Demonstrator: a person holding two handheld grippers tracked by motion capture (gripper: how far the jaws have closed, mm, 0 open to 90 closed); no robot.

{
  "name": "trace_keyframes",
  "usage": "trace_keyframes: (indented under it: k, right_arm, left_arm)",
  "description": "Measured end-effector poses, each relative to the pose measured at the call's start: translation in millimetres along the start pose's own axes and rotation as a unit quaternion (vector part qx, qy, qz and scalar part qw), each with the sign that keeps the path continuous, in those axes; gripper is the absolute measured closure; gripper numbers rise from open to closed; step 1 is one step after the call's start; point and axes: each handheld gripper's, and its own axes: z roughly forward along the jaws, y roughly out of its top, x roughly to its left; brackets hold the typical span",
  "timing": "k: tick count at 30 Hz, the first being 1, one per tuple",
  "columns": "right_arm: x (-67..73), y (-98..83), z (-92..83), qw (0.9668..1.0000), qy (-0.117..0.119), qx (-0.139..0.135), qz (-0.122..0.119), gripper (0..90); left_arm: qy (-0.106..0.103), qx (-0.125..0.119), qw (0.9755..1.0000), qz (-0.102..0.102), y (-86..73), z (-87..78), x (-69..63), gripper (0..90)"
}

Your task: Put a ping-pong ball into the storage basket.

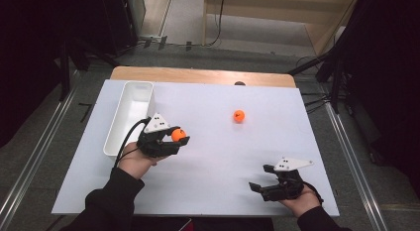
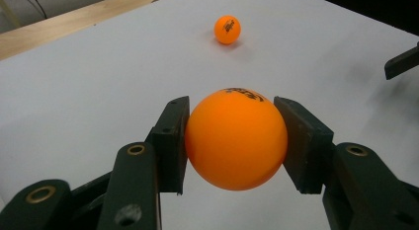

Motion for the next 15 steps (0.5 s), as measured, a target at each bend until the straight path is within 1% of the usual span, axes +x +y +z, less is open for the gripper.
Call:
trace_keyframes:
  k: [5, 7, 14, 15]
  right_arm:
    - [0.0, -0.1, 0.1, 1.0, 0.0, 0.0, -0.001, 12.2]
    - [0.0, -0.1, 0.1, 1.0, 0.0, 0.0, 0.0, 12.2]
    - [0.0, 0.0, 0.1, 1.0, 0.0, 0.0, -0.001, 12.2]
    - [0.1, 0.0, 0.1, 1.0, 0.0, 0.0, 0.0, 12.2]
  left_arm:
    - [0.004, -0.001, 1.0, -0.003, 1.0, -2.6, 2.2, 50.5]
    - [0.008, 0.001, 1.0, -0.001, 1.4, -3.9, 3.3, 50.5]
    - [0.013, 0.0, 0.9998, -0.014, 2.3, -7.5, 6.7, 50.5]
    - [0.013, 0.001, 0.9998, -0.012, 2.6, -8.3, 7.2, 50.5]
